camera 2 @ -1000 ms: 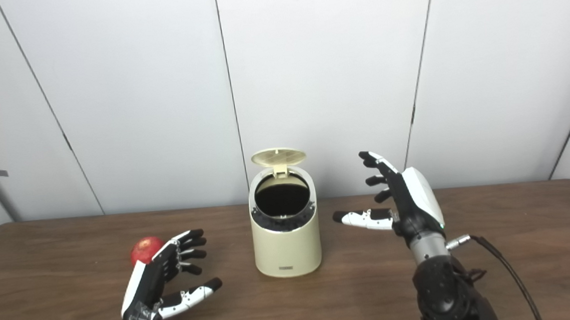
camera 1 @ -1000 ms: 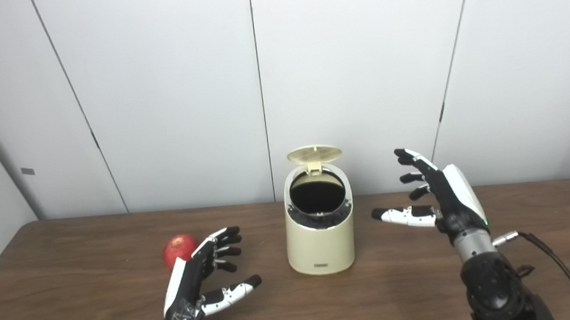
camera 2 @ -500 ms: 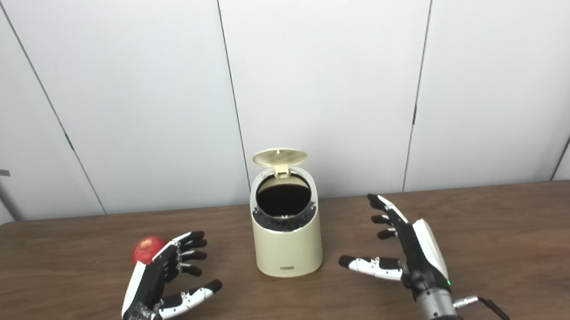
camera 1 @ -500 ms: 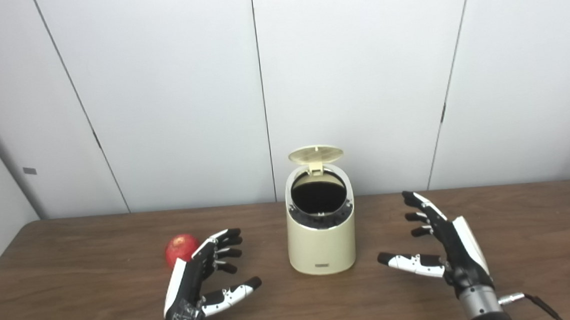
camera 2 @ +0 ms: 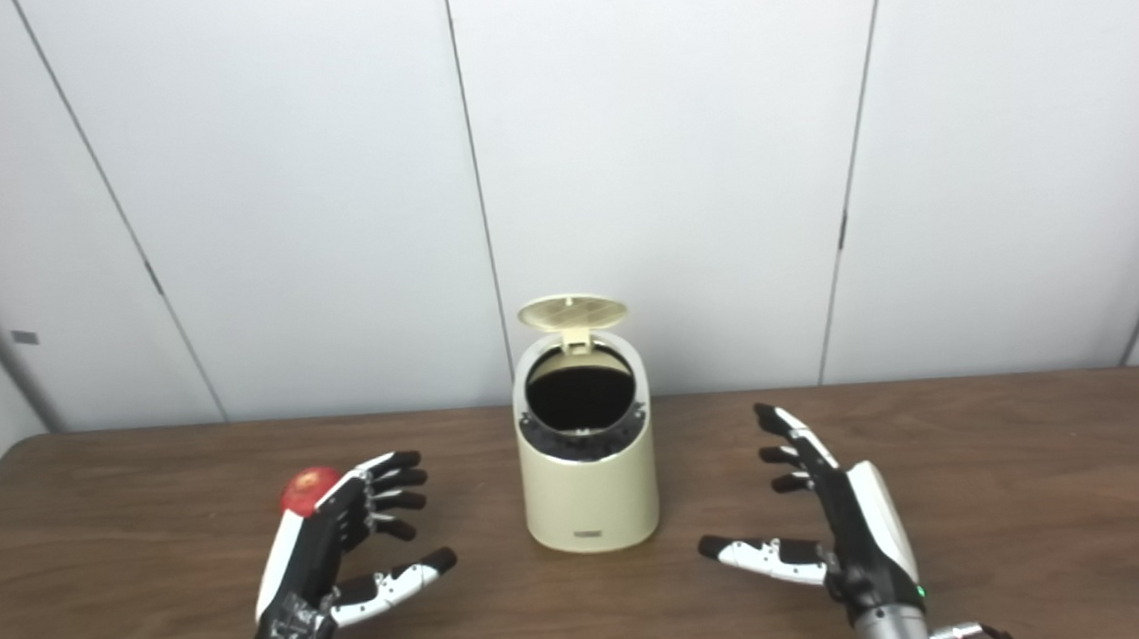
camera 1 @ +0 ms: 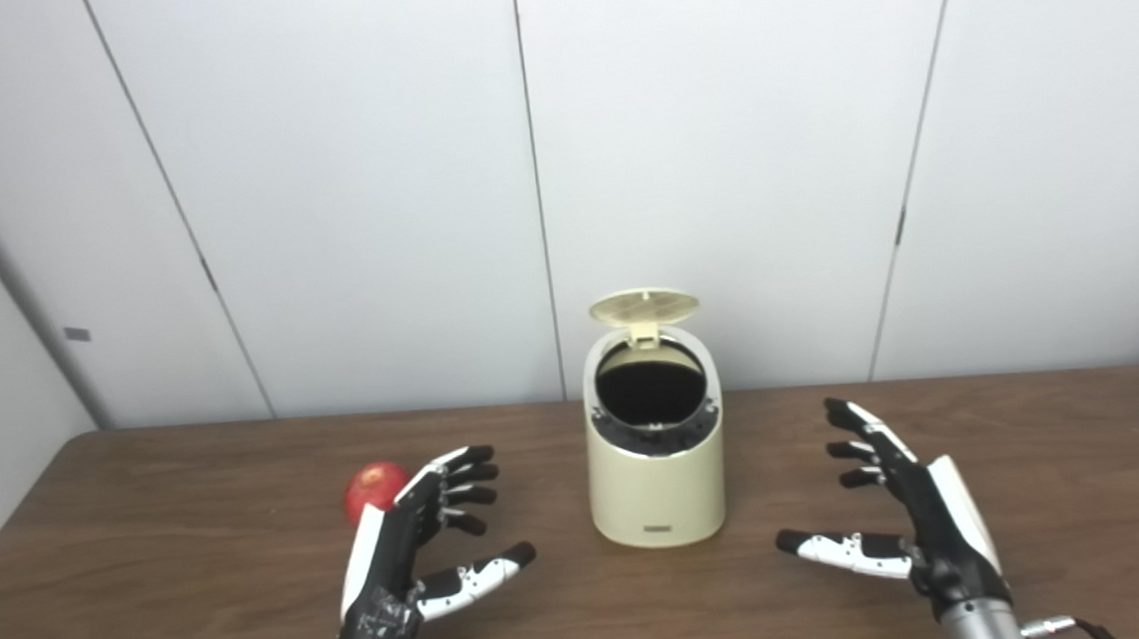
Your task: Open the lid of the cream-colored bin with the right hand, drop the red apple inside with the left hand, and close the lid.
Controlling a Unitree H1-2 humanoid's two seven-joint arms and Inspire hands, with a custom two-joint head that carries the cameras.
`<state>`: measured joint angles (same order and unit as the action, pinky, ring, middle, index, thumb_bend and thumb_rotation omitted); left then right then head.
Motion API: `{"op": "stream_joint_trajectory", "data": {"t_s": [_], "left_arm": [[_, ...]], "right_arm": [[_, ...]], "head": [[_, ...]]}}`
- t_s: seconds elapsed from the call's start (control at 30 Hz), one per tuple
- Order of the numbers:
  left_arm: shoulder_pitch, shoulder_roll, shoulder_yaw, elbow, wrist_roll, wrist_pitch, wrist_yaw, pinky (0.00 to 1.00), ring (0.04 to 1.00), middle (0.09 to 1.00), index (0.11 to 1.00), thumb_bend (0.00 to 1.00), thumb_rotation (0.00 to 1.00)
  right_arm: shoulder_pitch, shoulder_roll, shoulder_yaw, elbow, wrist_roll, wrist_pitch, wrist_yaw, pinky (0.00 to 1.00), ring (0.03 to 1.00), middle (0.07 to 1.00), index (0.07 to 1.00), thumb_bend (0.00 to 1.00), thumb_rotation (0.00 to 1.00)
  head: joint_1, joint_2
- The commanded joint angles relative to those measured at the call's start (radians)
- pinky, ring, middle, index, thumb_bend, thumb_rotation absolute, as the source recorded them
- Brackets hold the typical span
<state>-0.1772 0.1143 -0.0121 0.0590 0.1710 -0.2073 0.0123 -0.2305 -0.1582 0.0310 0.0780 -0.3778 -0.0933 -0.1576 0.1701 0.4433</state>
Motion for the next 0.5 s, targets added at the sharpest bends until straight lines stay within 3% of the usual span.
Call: {"op": "stream_joint_trajectory", "data": {"t_s": [0.0, 0.13, 0.47], "left_arm": [[-0.024, -0.012, -0.007, -0.034, 0.020, -0.022, 0.018, 0.56, 0.678, 0.739, 0.789, 0.68, 0.03], [-0.030, -0.028, -0.020, -0.019, 0.038, -0.026, 0.026, 0.55, 0.689, 0.750, 0.785, 0.68, 0.02], [-0.035, -0.015, 0.002, -0.063, 0.144, -0.020, 0.088, 0.53, 0.669, 0.739, 0.765, 0.71, 0.04]], "right_arm": [[-0.021, -0.023, -0.017, -0.003, 0.017, -0.065, -0.013, 0.66, 0.780, 0.877, 0.881, 0.76, 0.14], [-0.020, -0.030, -0.031, 0.013, 0.046, -0.080, -0.007, 0.69, 0.789, 0.887, 0.884, 0.76, 0.06], [-0.006, -0.030, -0.030, -0.053, 0.035, -0.023, 0.014, 0.70, 0.785, 0.882, 0.881, 0.75, 0.04]], "head": [[0.021, 0.001], [0.056, -0.004], [0.069, 0.001]]}}
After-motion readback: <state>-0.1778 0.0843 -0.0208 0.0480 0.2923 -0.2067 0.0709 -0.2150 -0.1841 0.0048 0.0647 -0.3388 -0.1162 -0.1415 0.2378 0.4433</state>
